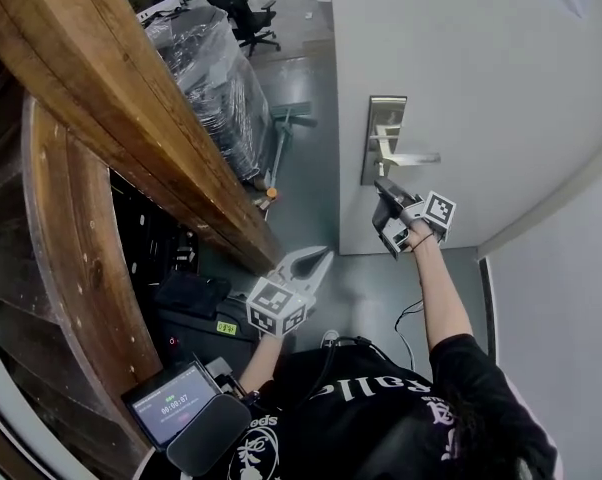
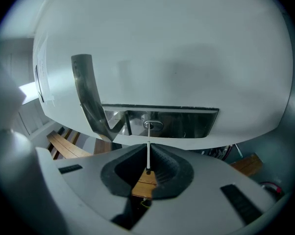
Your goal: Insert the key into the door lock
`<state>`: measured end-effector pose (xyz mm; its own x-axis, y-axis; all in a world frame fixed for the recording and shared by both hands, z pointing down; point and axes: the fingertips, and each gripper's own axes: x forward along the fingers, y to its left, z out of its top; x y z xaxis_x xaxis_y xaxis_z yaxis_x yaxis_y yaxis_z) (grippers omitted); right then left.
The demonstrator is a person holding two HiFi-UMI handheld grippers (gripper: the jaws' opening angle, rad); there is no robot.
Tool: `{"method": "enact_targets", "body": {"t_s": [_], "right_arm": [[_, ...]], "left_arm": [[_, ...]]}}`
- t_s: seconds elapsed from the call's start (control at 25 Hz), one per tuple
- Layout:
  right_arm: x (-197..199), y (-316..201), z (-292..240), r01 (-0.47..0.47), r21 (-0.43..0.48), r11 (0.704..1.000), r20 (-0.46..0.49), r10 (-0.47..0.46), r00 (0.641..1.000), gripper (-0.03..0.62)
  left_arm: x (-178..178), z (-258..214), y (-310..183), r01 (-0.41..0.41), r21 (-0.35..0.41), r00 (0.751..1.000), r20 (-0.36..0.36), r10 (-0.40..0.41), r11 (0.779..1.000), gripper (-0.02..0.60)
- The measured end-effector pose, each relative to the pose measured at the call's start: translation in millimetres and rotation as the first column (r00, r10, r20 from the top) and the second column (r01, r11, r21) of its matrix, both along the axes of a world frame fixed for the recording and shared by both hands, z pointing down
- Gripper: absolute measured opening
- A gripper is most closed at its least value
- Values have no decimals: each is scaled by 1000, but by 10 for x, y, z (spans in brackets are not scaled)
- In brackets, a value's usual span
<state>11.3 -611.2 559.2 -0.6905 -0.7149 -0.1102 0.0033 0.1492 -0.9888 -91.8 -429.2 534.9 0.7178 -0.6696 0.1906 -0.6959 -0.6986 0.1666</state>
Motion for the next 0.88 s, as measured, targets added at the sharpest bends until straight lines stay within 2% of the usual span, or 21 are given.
{"method": "enact_targets", "body": {"t_s": [0.12, 0.36, 0.52, 0.68, 0.88], "right_arm": [[-17, -12, -1, 36, -2, 999, 26, -36, 999, 35], [-38, -57, 28, 65, 1, 998, -17, -65, 998, 36], [54, -88, 3, 41, 13, 999, 2, -41, 999, 35], [70, -149, -6, 23, 24, 999, -43, -22, 999, 35], [53, -328, -26, -85, -7, 996, -51, 85, 995, 37]], "left_arm": [[-71, 22, -21, 16, -5, 1000, -4, -16, 1000, 5], [-84, 24, -47, 16, -7, 1000, -14, -16, 1000, 5], [-82, 46, -39, 11, -13, 1000, -14, -11, 1000, 5], [-76, 59, -27, 7, -14, 1000, -15, -7, 1000, 5], [-55, 54, -4, -2, -16, 1000, -15, 2, 1000, 5]]}}
